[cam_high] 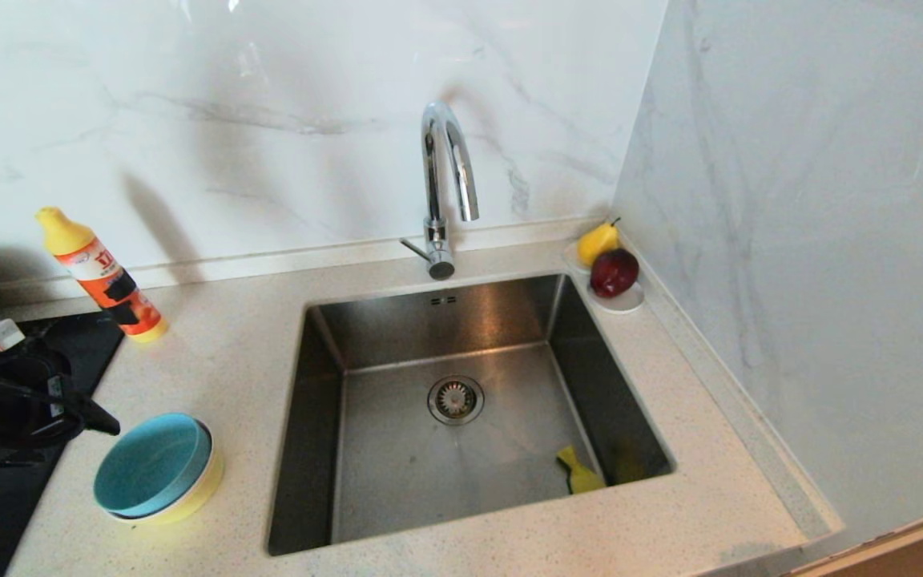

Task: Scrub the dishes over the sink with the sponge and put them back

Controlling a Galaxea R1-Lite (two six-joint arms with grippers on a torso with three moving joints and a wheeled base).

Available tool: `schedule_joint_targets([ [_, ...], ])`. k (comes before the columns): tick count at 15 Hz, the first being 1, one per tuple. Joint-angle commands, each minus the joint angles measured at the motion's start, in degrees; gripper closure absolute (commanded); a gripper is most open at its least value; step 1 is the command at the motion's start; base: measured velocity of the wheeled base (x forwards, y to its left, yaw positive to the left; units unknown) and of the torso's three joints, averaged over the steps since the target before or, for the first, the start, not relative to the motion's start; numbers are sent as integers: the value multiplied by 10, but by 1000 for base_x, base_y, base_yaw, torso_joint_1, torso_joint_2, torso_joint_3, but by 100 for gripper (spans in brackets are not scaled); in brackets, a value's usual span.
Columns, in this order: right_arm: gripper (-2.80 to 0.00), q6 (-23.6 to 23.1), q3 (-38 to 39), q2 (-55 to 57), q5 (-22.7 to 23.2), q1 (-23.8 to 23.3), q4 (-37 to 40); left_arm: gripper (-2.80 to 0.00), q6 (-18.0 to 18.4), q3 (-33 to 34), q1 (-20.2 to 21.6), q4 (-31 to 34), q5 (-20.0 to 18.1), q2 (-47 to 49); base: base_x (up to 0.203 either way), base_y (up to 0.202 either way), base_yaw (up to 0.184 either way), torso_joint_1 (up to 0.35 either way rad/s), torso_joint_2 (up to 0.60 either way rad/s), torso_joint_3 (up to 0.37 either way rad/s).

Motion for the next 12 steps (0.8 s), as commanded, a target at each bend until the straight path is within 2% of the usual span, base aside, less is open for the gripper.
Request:
schedule_joint_targets([
  [1, 0, 0, 0, 1, 0, 0, 0, 0, 0, -17, 0, 24, -2, -32, 0, 0, 0, 0, 0, 0],
  [4, 0, 0, 0, 1, 0, 0, 0, 0, 0, -35, -12, 71, -27, -78, 0, 0, 0, 0, 0, 0],
  [6, 0, 0, 0, 1, 0, 0, 0, 0, -1, -37, -47, 91, -42, -115, 0, 0, 0, 0, 0, 0],
  [7, 0, 0, 0, 0, 0, 0, 0, 0, 2, -36, -59, 95, -48, -140, 0, 0, 0, 0, 0, 0],
  [10, 0, 0, 0, 0, 0, 0, 0, 0, 10, -37, -93, 86, -108, -213, 0, 0, 0, 0, 0, 0],
  [12, 0, 0, 0, 1, 0, 0, 0, 0, 17, -30, -138, 69, -119, -255, 0, 0, 0, 0, 0, 0],
])
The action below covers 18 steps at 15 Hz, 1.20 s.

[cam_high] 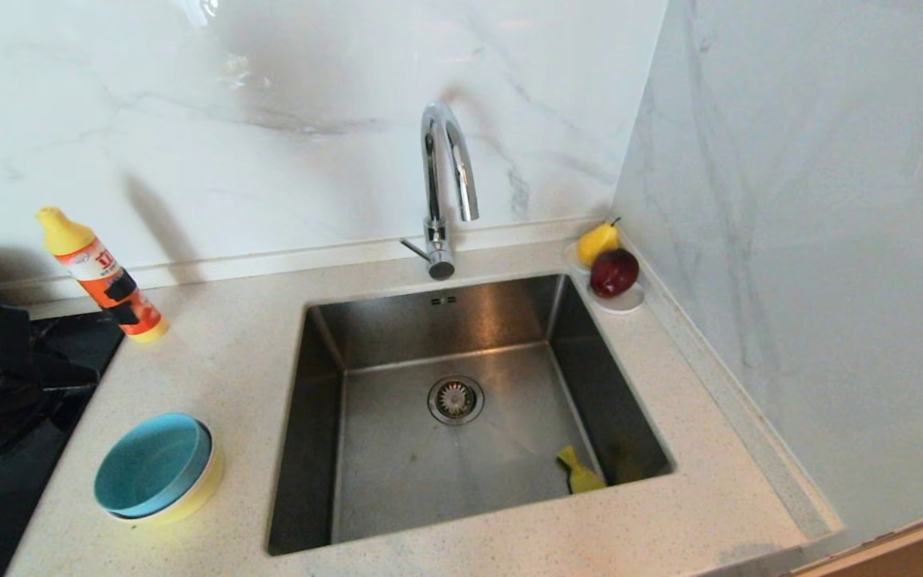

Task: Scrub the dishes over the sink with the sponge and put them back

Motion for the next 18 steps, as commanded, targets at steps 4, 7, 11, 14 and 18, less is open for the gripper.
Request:
schedule_joint_targets([
  [4, 0, 0, 0, 1, 0, 0, 0, 0, 64, 32, -59, -64, 0, -108, 0, 0, 0, 0, 0, 0],
  [7, 0, 0, 0, 1, 0, 0, 0, 0, 108, 97, -60, -96, 0, -214, 0, 0, 0, 0, 0, 0],
  [11, 0, 0, 0, 1, 0, 0, 0, 0, 125, 235, -60, -128, -15, -416, 0, 0, 0, 0, 0, 0],
  [14, 0, 0, 0, 1, 0, 0, 0, 0, 124, 322, -59, -136, -29, -504, 0, 0, 0, 0, 0, 0],
  [18, 0, 0, 0, 1, 0, 0, 0, 0, 129, 435, -59, -141, 80, -576, 0, 0, 0, 0, 0, 0],
])
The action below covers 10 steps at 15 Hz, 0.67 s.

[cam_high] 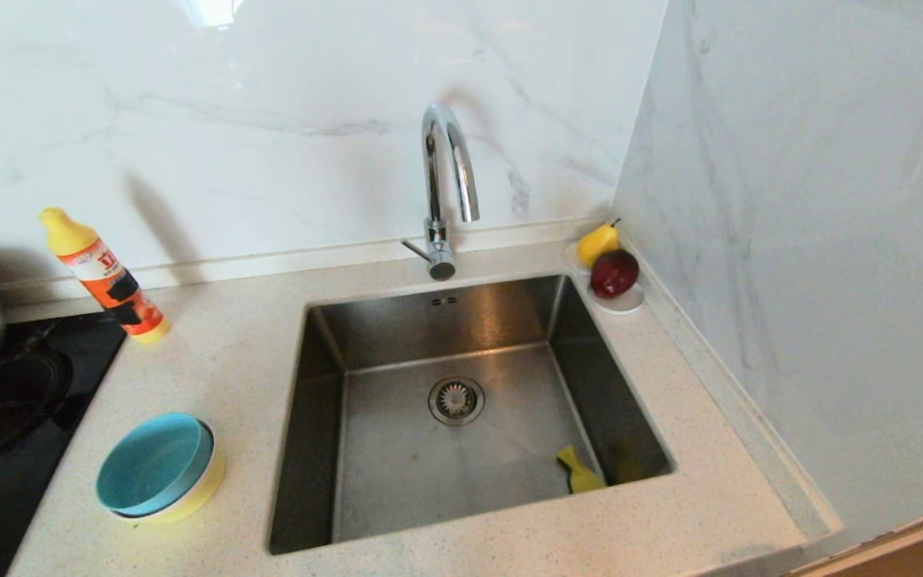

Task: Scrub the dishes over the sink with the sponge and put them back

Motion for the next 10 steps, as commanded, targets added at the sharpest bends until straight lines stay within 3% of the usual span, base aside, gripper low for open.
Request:
schedule_joint_targets([
  [1, 0, 0, 0, 1, 0, 0, 0, 0, 13, 38, 0, -3, 29, -44, 0, 0, 0, 0, 0, 0],
  [3, 0, 0, 0, 1, 0, 0, 0, 0, 14, 45, -33, -3, 52, -49, 0, 0, 0, 0, 0, 0],
  [5, 0, 0, 0, 0, 0, 0, 0, 0, 13, 63, -99, -11, 124, -61, 0, 0, 0, 0, 0, 0],
  [6, 0, 0, 0, 0, 0, 0, 0, 0, 10, 83, -100, -20, 139, -77, 0, 0, 0, 0, 0, 0],
  [10, 0, 1, 0, 0, 0, 0, 0, 0, 33, 180, -81, -36, 127, -210, 0, 0, 0, 0, 0, 0],
])
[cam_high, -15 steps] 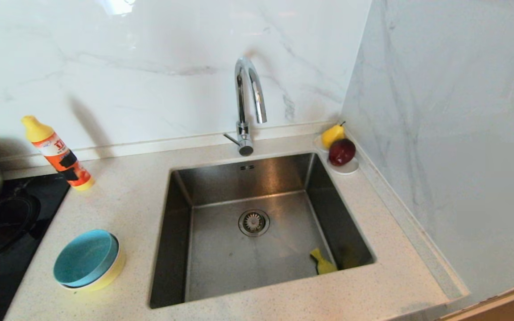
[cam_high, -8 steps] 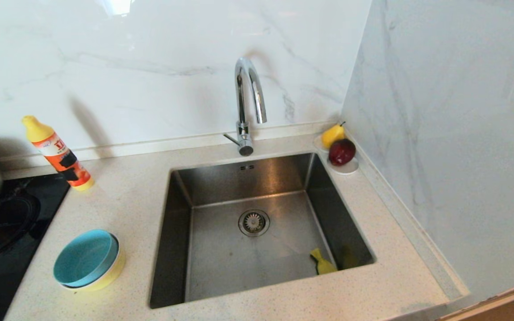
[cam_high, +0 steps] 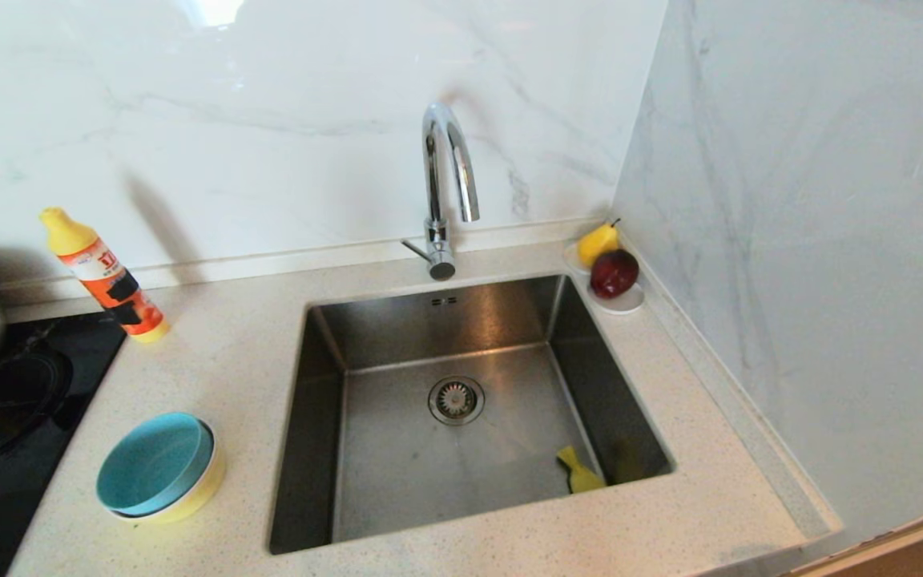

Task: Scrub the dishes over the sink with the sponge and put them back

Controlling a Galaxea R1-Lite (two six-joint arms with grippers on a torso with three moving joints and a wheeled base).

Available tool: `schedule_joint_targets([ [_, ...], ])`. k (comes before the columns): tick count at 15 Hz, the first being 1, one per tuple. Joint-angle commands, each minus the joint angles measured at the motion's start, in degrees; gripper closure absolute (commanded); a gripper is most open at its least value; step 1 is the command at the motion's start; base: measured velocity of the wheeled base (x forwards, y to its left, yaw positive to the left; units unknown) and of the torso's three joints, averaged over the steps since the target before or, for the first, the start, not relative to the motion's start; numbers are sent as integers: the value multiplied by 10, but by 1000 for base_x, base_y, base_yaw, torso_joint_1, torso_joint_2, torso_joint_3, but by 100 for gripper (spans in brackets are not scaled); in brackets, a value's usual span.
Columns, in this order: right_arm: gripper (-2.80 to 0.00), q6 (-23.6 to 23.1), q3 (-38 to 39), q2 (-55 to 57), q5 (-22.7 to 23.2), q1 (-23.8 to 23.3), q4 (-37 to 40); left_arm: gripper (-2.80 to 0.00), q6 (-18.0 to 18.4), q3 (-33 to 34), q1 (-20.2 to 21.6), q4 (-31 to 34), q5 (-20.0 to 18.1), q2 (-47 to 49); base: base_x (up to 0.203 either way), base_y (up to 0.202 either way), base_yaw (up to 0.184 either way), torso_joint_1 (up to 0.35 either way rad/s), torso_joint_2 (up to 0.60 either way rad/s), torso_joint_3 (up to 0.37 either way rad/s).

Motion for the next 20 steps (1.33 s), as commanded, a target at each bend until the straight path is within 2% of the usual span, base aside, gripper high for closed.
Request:
schedule_joint_targets([
  [1, 0, 0, 0, 0, 0, 0, 0, 0, -6, 56, 6, -12, -5, -55, 0, 0, 0, 0, 0, 0],
  [2, 0, 1, 0, 0, 0, 0, 0, 0, -25, 62, 7, -17, -8, -51, 0, 0, 0, 0, 0, 0],
  [3, 0, 0, 0, 0, 0, 0, 0, 0, -26, 61, 8, -17, -10, -51, 0, 0, 0, 0, 0, 0],
  [20, 0, 5, 0, 0, -1, 0, -1, 0, -27, 62, 8, -19, -7, -51, 0, 0, 0, 0, 0, 0],
])
